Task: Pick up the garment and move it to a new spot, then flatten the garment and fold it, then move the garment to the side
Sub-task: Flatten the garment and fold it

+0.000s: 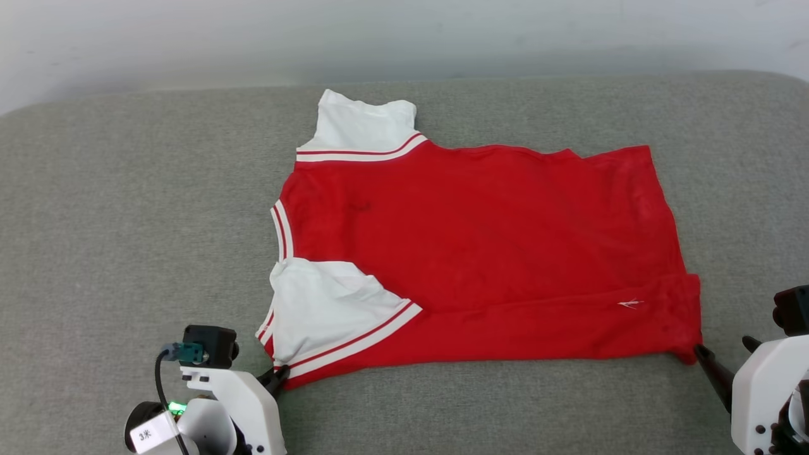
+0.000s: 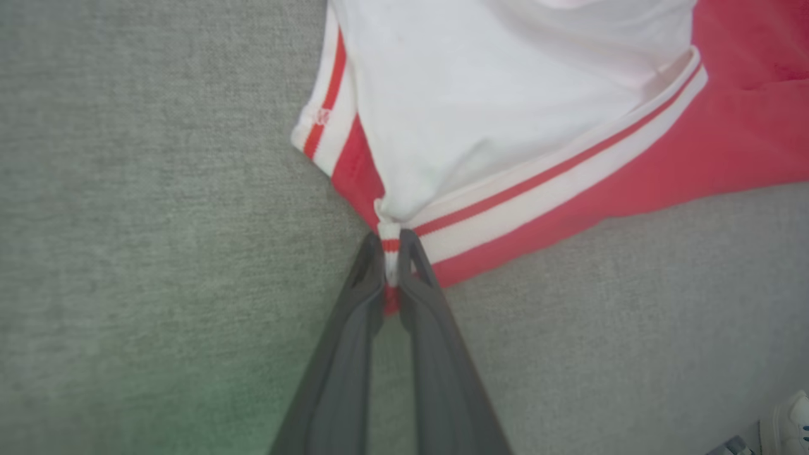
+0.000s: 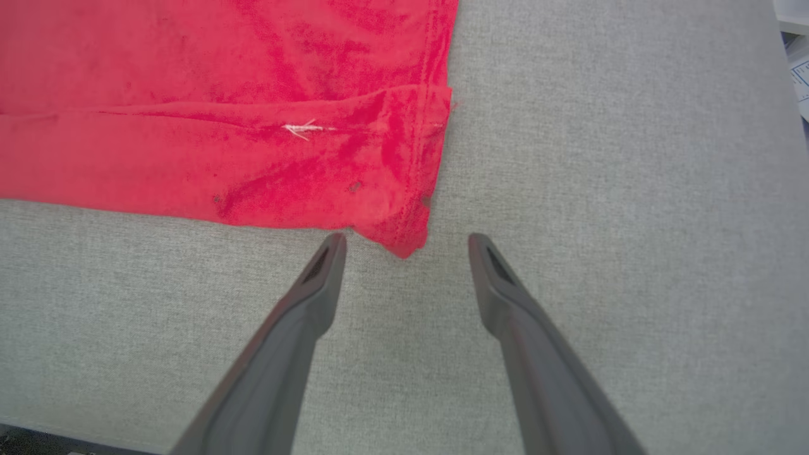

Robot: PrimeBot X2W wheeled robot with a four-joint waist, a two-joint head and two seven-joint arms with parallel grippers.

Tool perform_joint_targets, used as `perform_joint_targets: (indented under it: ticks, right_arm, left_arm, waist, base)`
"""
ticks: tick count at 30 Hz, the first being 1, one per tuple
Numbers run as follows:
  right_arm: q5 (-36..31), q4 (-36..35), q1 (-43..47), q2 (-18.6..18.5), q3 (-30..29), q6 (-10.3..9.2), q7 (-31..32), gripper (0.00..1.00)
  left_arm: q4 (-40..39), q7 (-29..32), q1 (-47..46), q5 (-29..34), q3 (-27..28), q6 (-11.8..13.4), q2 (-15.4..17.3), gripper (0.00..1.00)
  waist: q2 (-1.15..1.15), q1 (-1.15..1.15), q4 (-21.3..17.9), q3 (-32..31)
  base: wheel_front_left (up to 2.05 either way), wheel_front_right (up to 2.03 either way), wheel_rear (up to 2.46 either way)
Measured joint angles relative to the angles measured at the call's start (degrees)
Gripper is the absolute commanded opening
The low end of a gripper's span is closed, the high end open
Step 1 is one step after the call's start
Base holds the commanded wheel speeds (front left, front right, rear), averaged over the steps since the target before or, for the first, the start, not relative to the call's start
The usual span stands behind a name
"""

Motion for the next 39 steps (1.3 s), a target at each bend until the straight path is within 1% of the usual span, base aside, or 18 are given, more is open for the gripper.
perform_joint_targets:
  ticks: [6, 12, 15, 18, 24, 25, 26, 27, 32, 39]
  right_arm:
    - [-1.8, 2.8, -0.4, -0.1, -1.1, 0.0, 1.3, 1.0]
    - [-4.4, 9.5, -3.6, 0.2, -1.5, 0.0, 1.1, 1.0]
    - [-4.8, 12.8, -4.8, 1.0, -1.2, 0.0, 0.5, 1.0]
    - [-5.2, 15.5, -6.2, 1.8, -0.9, 0.0, -0.6, 1.0]
    - [-5.3, 19.6, -7.8, 2.0, -0.1, -0.01, -1.2, 1.0]
    - [-5.2, 20.1, -7.9, 2.0, 0.1, -0.01, -0.9, 0.75]
    - [-5.1, 20.5, -8.0, 2.0, 0.2, -0.01, -0.7, 0.34]
    - [-5.1, 20.8, -8.2, 1.9, 0.3, -0.01, -0.6, 0.0]
    - [-4.6, 22.4, -8.9, 1.7, 0.9, 0.0, -1.5, 0.0]
    - [-3.0, 23.8, -8.7, 0.7, 0.8, 0.03, -2.0, 0.0]
  left_arm:
    - [-4.5, -1.5, 0.6, 1.1, 0.6, 1.1, 1.2, 0.0]
    - [-10.6, -1.1, 0.3, 2.1, 0.9, 2.3, 2.6, 0.0]
    - [-12.9, -0.4, -0.2, 2.6, 0.8, 3.1, 2.9, 0.0]
    - [-14.2, -0.2, -0.3, 2.9, 0.7, 3.3, 3.1, 0.0]
    - [-15.4, 0.2, -0.3, 3.2, 0.4, 3.8, 3.3, 0.0]
    - [-15.5, 0.3, -0.3, 3.2, 0.4, 4.0, 3.4, 0.0]
    - [-15.5, 0.3, -0.3, 3.2, 0.4, 4.1, 3.5, 0.0]
    - [-15.6, 0.4, -0.3, 3.3, 0.4, 4.1, 3.6, 0.0]
    - [-15.3, 0.7, -0.3, 3.1, 0.3, 4.3, 3.7, 0.0]
    - [-13.2, 1.5, 1.0, 2.2, -0.2, 4.1, 4.0, 0.0]
  waist:
    - [0.0, 0.0, 1.6, -0.2]
    - [0.0, 0.0, 2.8, 1.2]
    - [0.0, 0.0, 3.5, 2.0]
    - [0.0, 0.0, 4.1, 2.9]
    - [0.0, 0.0, 4.9, 4.2]
    - [0.0, 0.0, 4.9, 4.4]
    - [0.0, 0.0, 5.0, 4.5]
    - [0.0, 0.0, 5.0, 4.6]
    - [0.0, 0.0, 4.8, 4.1]
    - [0.0, 0.0, 4.0, 1.3]
  base:
    - [0.0, 0.0, 0.0]
    - [0.0, 0.0, 0.0]
    - [0.0, 0.0, 0.0]
    - [0.0, 0.0, 0.0]
    - [0.0, 0.0, 0.0]
    - [0.0, 0.0, 0.0]
    - [0.0, 0.0, 0.0]
    - [0.0, 0.0, 0.0]
    - [0.0, 0.0, 0.0]
    - [0.0, 0.0, 0.0]
